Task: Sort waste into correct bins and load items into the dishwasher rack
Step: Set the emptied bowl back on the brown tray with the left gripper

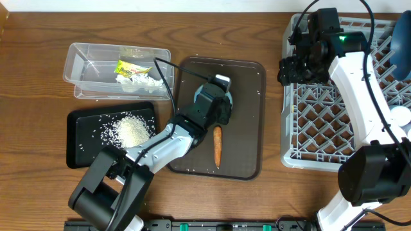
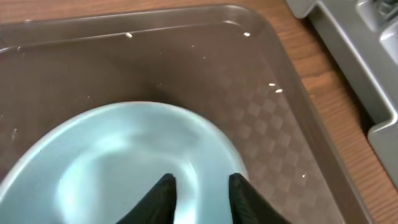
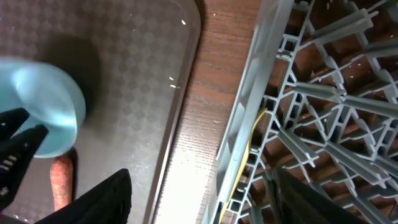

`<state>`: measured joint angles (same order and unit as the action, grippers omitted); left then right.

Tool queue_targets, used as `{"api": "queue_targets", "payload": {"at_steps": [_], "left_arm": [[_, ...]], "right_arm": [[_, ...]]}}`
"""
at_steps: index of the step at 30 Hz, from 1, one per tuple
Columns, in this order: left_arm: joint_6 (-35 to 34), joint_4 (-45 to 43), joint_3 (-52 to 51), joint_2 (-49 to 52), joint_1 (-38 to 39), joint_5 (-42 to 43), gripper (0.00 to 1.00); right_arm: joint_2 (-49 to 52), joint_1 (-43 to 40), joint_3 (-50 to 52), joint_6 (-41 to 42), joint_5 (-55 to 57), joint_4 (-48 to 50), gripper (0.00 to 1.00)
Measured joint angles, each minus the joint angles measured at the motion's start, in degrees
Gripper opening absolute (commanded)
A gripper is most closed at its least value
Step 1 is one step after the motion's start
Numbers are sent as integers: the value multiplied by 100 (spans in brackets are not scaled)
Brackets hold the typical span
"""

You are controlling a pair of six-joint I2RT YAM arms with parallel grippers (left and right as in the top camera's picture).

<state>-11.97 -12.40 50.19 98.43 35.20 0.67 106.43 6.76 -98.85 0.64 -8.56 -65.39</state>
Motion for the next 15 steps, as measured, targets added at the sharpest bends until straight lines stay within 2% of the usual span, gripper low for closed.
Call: {"api": "queue_targets", "payload": {"at_steps": [3, 7, 10, 15], "left_arm": [[20, 236, 0, -11, -17, -4, 44], [7, 866, 0, -256, -153, -17, 46], [9, 1550, 9, -758, -389, -22, 50], [2, 2791, 44, -1600, -826, -70, 50]], "right_arm": [[0, 9, 0, 2, -4, 59, 74], [0, 15, 0, 2, -31, 216, 75], [0, 98, 0, 0, -63, 348, 76], [0, 417, 35, 15, -181, 841, 74]]}}
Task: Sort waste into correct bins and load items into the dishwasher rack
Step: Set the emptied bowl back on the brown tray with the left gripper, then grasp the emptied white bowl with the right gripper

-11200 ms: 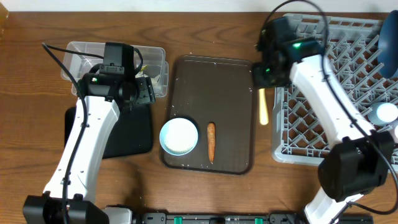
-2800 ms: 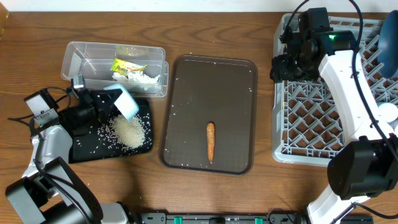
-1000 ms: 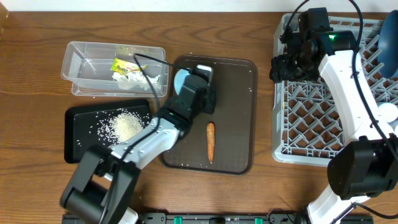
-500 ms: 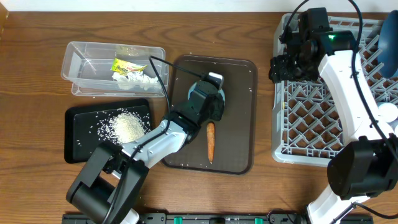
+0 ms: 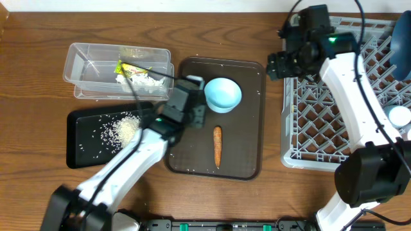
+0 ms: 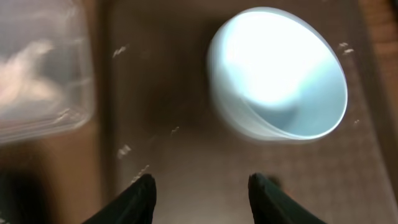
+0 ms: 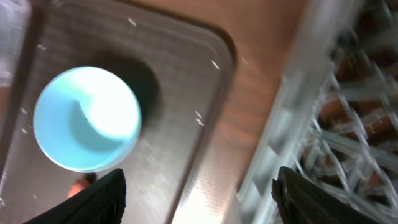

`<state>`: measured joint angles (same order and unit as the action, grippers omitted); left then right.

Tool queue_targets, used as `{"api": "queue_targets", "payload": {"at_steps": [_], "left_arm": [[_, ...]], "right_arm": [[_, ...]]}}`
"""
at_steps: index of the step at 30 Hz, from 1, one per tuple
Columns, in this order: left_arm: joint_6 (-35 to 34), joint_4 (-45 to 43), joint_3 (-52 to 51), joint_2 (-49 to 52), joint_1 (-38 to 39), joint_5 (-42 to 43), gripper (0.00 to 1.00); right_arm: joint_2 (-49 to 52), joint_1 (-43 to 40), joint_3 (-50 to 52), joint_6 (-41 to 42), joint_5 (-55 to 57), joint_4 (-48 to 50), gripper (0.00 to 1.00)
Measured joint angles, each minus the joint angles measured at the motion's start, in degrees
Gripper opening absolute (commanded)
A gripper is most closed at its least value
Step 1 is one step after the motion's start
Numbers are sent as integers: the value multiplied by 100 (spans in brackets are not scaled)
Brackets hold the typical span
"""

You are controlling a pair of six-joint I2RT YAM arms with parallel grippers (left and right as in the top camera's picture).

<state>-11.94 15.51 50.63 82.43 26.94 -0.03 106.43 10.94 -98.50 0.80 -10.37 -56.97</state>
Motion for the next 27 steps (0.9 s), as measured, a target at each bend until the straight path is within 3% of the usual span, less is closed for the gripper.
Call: {"api": "queue_targets", "payload": {"at_steps": [7, 11, 16, 20, 27], "left_arm": [[0, 1049, 2, -612, -566, 0, 51], [17, 1121, 2, -811, -822, 0, 55], [0, 1121, 2, -872, -962, 0, 56], [0, 1123, 2, -872, -964, 2, 56], [2, 1130, 2, -872, -964, 2, 60]], "right_arm": [[0, 472, 365, 68, -76, 671, 70], [11, 675, 656, 227, -79, 1174, 64], [157, 938, 1003, 564, -83, 1818, 62], [424, 1145, 1215, 772, -101, 2114, 61], [1025, 1558, 1285, 909, -131, 2402, 51]]}}
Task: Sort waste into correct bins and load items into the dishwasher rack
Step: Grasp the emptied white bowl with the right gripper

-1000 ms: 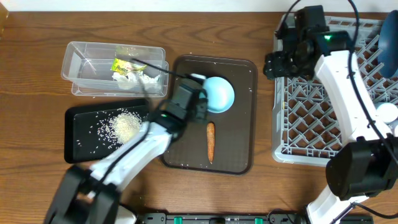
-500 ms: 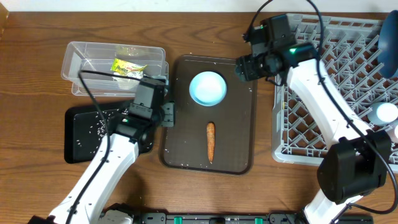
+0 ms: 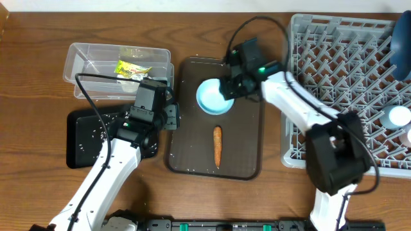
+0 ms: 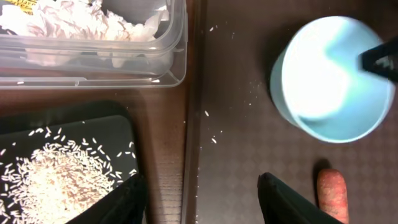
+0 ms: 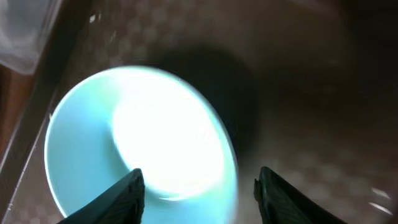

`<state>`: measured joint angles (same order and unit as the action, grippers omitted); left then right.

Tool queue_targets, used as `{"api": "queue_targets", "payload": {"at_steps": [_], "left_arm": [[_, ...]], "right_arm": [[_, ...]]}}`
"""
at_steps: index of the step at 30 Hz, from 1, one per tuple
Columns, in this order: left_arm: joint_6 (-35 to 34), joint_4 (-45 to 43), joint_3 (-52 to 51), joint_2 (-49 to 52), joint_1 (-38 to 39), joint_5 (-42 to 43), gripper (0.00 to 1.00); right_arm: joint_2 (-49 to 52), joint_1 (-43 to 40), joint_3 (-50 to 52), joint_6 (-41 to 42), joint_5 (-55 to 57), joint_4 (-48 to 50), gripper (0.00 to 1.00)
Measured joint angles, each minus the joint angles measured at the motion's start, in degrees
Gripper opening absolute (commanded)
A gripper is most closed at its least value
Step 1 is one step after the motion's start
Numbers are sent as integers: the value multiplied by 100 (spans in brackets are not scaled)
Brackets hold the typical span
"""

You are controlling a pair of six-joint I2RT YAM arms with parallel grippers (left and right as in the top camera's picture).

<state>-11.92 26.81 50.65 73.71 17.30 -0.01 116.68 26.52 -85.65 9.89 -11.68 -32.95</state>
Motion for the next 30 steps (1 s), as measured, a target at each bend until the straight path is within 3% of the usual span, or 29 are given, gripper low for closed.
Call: {"api": "queue_targets", "payload": {"at_steps": [7, 17, 26, 30], "left_arm": [[0, -2, 0, 0, 0, 0, 61], [0, 0, 0, 0, 0, 0, 61], [0, 0, 0, 0, 0, 0, 61], [-2, -2, 0, 0, 0, 0, 61]], "right_arm": [[452, 114, 0, 179, 133, -39, 34], [492, -17, 22, 273, 323, -116, 33], [411, -212, 22, 299, 376, -219, 11], [367, -219, 22, 323, 380, -243, 9]]}}
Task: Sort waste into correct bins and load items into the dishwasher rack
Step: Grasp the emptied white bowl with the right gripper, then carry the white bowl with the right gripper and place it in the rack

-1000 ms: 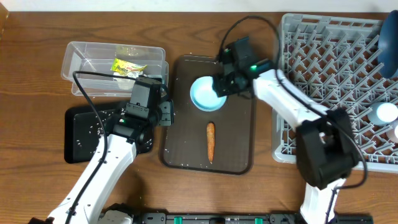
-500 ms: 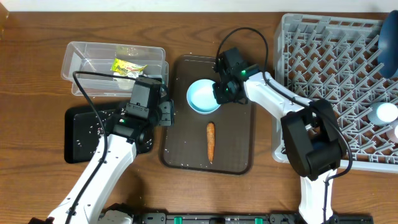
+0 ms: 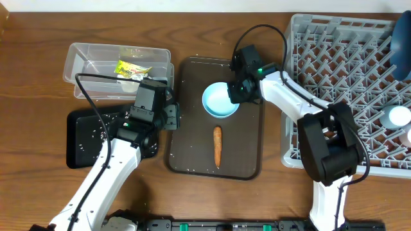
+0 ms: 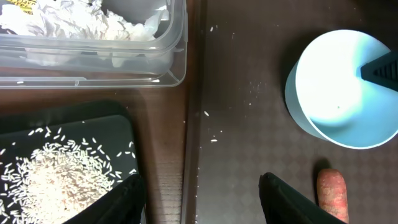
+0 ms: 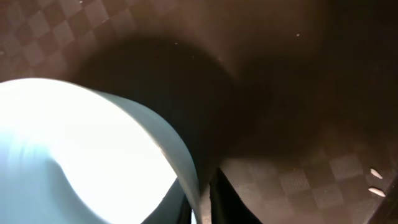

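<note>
A light blue bowl (image 3: 218, 101) stands upright on the brown tray (image 3: 247, 154), with an orange carrot (image 3: 217, 145) lying just in front of it. My right gripper (image 3: 235, 91) is shut on the bowl's right rim; in the right wrist view the rim (image 5: 186, 168) runs between the two fingers, one inside and one outside. My left gripper (image 3: 171, 117) hangs open over the tray's left edge, empty. From the left wrist view the bowl (image 4: 339, 93) and the carrot's end (image 4: 331, 194) lie to the right of my left gripper (image 4: 202, 205).
A clear bin (image 3: 80, 64) holding crumpled paper and a yellow wrapper stands at the back left. A black tray (image 3: 80, 128) with loose rice lies in front of it. The grey dishwasher rack (image 3: 347, 96) fills the right side, with a blue dish and a white cup at its far edge.
My right gripper was open above the bowl; it is now lower and shut on the bowl's right rim. The bowl sits slightly further right on the tray. The left arm has not moved.
My left gripper was at the bowl over the brown tray while the right one hung at the rack's edge. Then the bowl stood free on the tray, the left gripper open beside it. The right gripper came over the bowl open, and now grips its rim.
</note>
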`<state>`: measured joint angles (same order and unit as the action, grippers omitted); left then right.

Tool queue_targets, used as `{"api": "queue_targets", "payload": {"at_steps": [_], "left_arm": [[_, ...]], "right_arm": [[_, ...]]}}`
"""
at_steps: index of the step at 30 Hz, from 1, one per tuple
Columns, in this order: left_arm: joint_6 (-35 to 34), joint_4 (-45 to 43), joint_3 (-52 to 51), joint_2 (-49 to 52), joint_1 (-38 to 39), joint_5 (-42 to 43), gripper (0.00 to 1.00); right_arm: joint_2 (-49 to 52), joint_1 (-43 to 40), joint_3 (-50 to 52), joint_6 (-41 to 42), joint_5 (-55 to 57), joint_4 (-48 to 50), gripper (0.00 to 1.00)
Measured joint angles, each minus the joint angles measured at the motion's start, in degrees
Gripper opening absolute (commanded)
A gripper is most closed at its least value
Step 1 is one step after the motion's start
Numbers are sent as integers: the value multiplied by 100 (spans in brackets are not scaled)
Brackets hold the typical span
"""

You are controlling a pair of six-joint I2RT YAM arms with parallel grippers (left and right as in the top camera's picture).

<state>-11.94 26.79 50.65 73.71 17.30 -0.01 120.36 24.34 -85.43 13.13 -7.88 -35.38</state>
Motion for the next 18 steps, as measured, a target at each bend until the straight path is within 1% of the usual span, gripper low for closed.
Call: {"api": "queue_targets", "payload": {"at_steps": [7, 18], "left_arm": [[2, 2, 0, 0, 0, 0, 61], [0, 2, 0, 0, 0, 0, 61]], "right_arm": [[-98, -15, 0, 0, 4, -85, 1], [-472, -186, 0, 0, 76, -271, 1]]}}
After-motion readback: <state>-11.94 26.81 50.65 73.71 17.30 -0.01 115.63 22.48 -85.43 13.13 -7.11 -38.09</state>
